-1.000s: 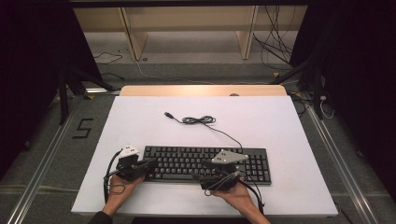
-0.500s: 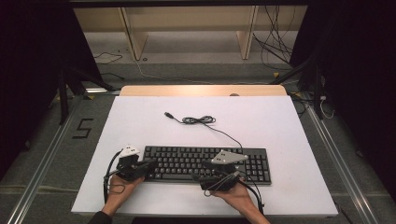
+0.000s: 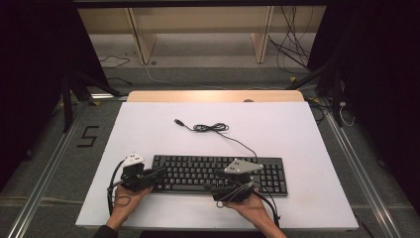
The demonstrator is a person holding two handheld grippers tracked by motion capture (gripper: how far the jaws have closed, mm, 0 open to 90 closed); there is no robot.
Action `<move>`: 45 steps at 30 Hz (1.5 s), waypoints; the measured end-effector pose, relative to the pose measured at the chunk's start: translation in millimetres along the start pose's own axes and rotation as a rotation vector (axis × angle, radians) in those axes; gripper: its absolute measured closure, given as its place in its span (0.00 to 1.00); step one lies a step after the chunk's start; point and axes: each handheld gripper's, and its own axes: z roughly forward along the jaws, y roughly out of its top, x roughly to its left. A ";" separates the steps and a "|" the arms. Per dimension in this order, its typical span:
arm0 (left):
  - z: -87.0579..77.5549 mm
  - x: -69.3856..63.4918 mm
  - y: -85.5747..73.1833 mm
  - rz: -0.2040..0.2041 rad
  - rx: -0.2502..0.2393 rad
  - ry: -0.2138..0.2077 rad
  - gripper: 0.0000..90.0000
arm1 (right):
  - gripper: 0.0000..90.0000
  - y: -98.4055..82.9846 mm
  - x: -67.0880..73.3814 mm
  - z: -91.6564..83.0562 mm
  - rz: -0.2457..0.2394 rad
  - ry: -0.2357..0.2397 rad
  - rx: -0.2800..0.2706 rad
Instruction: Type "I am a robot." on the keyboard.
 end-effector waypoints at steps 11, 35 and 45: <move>-5.1 -7.3 1.5 0.000 -0.038 -0.062 0.53 | 0.48 1.1 1.4 6.8 0.000 0.019 0.008; -19.3 -12.6 -0.2 -0.022 -0.137 -0.095 0.34 | 0.98 0.4 7.7 27.8 -0.019 0.034 0.084; -19.9 -15.4 -1.1 -0.013 -0.133 -0.103 0.32 | 1.00 -3.7 6.4 34.5 -0.022 0.017 0.117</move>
